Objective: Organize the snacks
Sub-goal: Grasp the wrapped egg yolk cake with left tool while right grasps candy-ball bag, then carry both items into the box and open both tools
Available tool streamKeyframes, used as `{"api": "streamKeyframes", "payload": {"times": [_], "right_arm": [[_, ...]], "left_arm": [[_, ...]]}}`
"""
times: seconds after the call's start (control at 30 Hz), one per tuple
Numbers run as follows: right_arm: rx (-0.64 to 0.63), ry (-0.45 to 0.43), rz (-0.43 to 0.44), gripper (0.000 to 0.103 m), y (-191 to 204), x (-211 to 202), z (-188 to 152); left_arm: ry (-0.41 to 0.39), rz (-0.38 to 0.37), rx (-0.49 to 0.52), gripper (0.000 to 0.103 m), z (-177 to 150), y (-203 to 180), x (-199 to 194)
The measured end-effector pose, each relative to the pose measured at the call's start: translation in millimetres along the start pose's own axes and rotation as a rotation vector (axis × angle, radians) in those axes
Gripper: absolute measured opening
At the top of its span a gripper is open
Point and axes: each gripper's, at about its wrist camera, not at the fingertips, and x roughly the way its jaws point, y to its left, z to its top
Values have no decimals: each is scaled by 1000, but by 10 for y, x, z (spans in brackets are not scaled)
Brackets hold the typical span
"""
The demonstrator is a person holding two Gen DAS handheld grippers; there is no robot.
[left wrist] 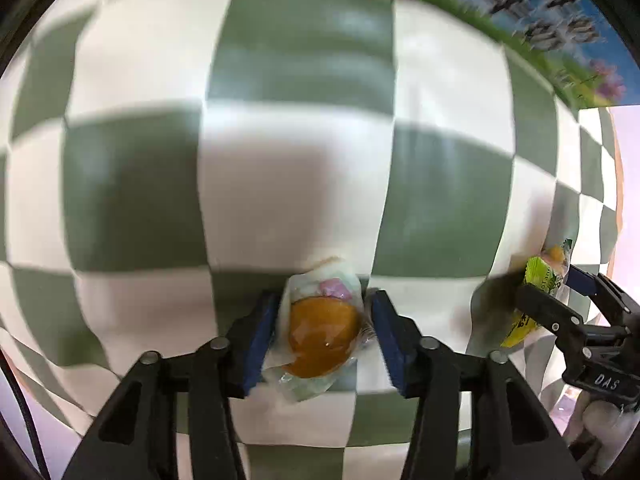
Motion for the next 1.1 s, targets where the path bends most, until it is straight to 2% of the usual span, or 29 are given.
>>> {"api": "streamKeyframes", "payload": {"times": [0.1, 0.23, 0.3, 0.37, 0.47, 0.6, 0.77, 0.87, 0.9, 1.1], "right_arm": [[-19, 11, -38, 95, 91, 77, -11], [-30, 32, -61, 96, 189, 130, 13], [-41, 40, -68, 96, 227, 151, 8], [-54, 39, -77, 96, 261, 162, -4], [-86, 22, -101, 91, 381, 180, -13], [-81, -13, -78, 78, 367, 63, -117], [-49, -37, -32, 76, 249, -50, -206], [-40, -68, -1, 76, 138, -248, -189], [-36, -79, 10, 76, -27, -390, -193], [-43, -179, 80, 76, 157, -1110, -38]], "left_arm": [[-4, -11, -5, 56, -18, 11, 44], [-2, 0, -2, 56, -67, 6, 58], [-7, 14, 6, 52, -89, -2, 52], [-8, 19, 12, 47, -75, -171, 21], [-15, 5, -4, 44, -36, -124, -27], [-36, -15, -11, 44, -12, -166, -187], [-73, -45, 10, 44, -14, -271, -428], [-100, -59, 39, 44, 23, -221, -705], [-113, -66, 55, 44, 34, -270, -802], [-180, -133, 111, 44, 155, -477, -1330]]}}
